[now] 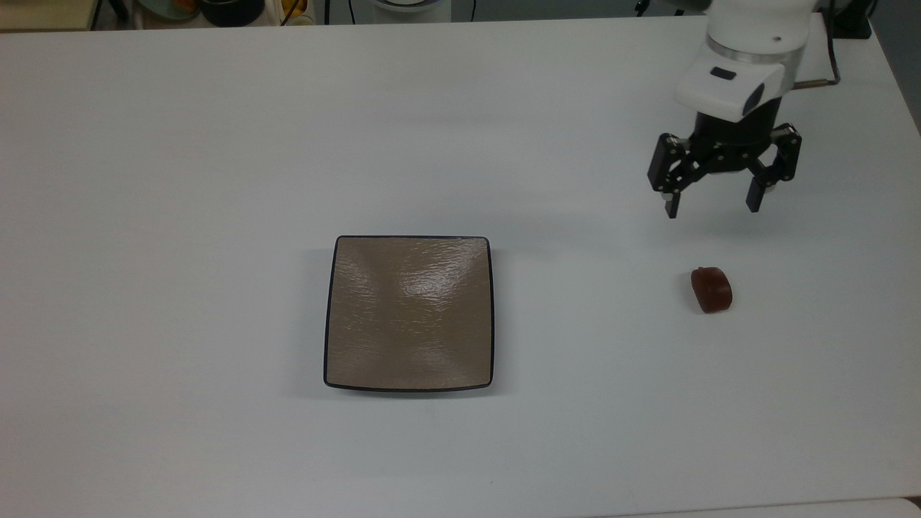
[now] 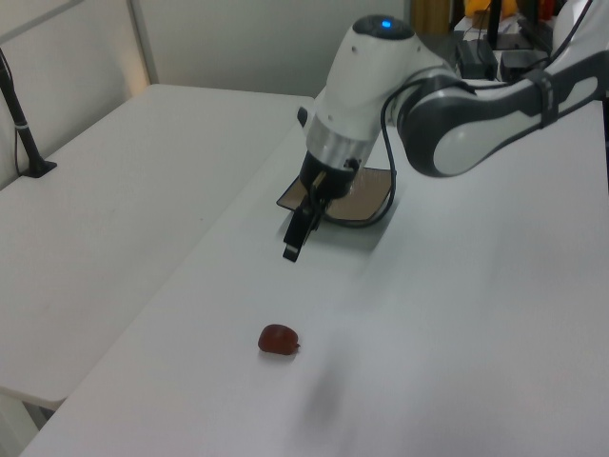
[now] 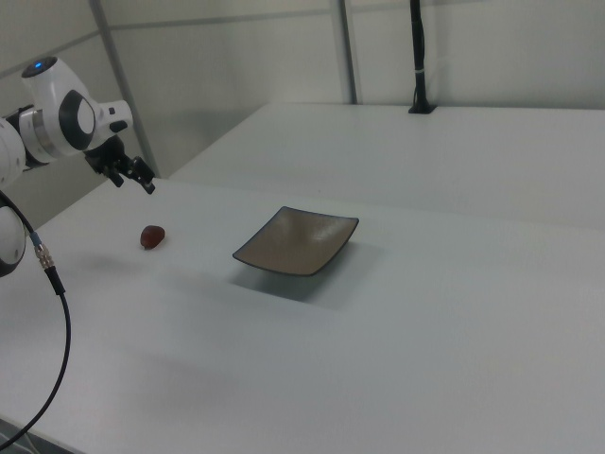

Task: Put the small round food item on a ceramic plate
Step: 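Move the open gripper over the small reddish-brown food item, then lower the gripper around the food item and close on it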

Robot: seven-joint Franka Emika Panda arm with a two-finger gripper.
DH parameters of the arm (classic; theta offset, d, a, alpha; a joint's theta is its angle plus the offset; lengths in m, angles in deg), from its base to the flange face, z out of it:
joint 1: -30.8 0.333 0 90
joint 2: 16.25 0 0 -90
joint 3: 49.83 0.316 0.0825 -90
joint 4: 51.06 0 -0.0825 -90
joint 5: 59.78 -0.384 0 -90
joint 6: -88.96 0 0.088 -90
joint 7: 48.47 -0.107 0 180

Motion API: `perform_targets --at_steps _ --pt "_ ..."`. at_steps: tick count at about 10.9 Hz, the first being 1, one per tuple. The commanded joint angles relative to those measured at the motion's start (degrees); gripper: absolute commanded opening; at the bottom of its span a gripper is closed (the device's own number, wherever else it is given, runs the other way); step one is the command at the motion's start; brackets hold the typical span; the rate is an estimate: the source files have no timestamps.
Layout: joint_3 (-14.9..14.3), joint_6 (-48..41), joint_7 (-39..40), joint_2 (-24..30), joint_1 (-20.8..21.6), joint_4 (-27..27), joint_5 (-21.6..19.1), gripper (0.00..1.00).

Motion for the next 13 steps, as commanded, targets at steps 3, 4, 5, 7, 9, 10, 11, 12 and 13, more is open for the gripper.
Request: perform_targets --at_steps 3,4,5,7,9,10,11,12,13 --pt "-0.7 4.7 -8.2 -8.0 3.3 -4.3 6.3 1.00" --pt "-0.7 6.3 -9.6 -9.6 3.6 -4.6 7.7 1.00" --pt "-0.7 7.4 -10.3 -10.6 3.8 -4.7 7.9 1.00" --pt "-1.1 9.4 -10.6 -12.3 4.2 -4.7 8.0 1.00" --pt "-1.2 11.7 -11.3 -13.8 4.2 -4.7 9.8 1.00" --pt "-1.2 12.7 -11.7 -14.5 4.1 -4.7 10.7 1.00" --pt "-1.3 13.9 -11.6 -15.1 4.1 -4.8 10.9 1.00" --pt "-1.3 14.5 -11.7 -15.4 4.0 -5.0 11.0 1.00" --pt "-1.4 15.2 -11.7 -16.1 3.8 -5.1 11.5 1.00"
